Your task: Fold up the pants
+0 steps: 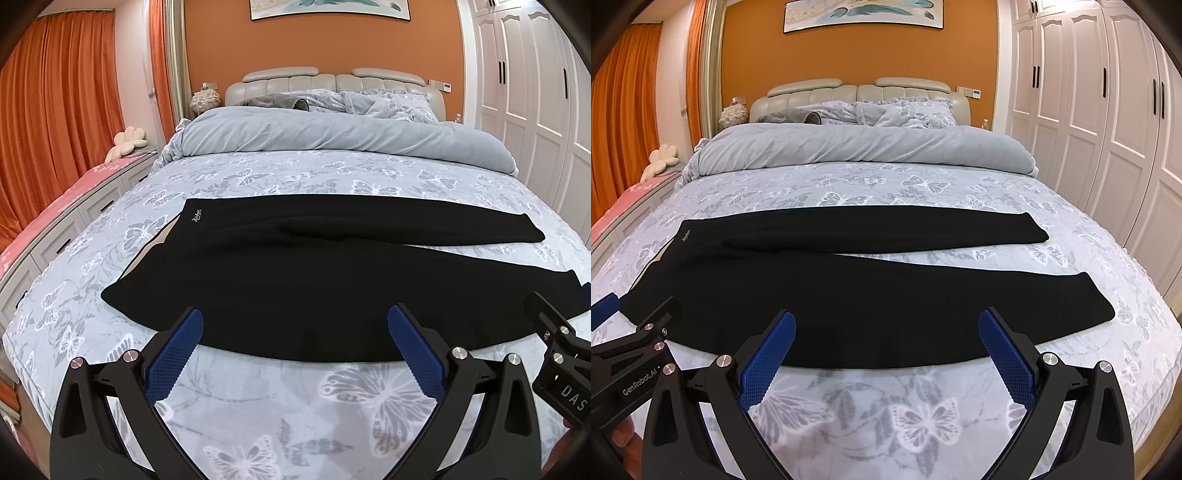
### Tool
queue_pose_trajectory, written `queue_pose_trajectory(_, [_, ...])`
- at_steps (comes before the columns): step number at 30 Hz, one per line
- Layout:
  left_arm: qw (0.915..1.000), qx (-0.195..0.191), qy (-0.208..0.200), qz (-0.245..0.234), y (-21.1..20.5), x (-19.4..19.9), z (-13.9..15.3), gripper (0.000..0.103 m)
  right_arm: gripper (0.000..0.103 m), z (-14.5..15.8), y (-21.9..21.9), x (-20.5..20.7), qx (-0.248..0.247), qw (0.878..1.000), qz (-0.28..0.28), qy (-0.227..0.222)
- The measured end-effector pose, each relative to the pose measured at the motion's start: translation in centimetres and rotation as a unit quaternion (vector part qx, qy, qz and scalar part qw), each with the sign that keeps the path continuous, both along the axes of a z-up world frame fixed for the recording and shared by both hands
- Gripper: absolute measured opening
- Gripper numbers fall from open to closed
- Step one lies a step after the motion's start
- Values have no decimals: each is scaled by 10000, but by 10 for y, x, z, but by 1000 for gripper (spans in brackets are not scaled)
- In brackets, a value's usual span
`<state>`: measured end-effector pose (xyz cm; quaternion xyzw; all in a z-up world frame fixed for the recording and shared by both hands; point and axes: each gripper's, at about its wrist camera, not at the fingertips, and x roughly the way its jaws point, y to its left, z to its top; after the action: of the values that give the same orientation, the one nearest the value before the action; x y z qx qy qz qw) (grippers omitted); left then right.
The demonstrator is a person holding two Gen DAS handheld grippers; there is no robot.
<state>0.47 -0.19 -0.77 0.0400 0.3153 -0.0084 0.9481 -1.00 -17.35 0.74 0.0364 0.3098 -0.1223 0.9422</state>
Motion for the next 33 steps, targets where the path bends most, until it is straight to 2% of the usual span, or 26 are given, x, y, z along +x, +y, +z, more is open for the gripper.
queue_pose_trajectory(33, [10000,29,18,12,2,1,-1,98,98,0,1,0,-37,10000,-7,1])
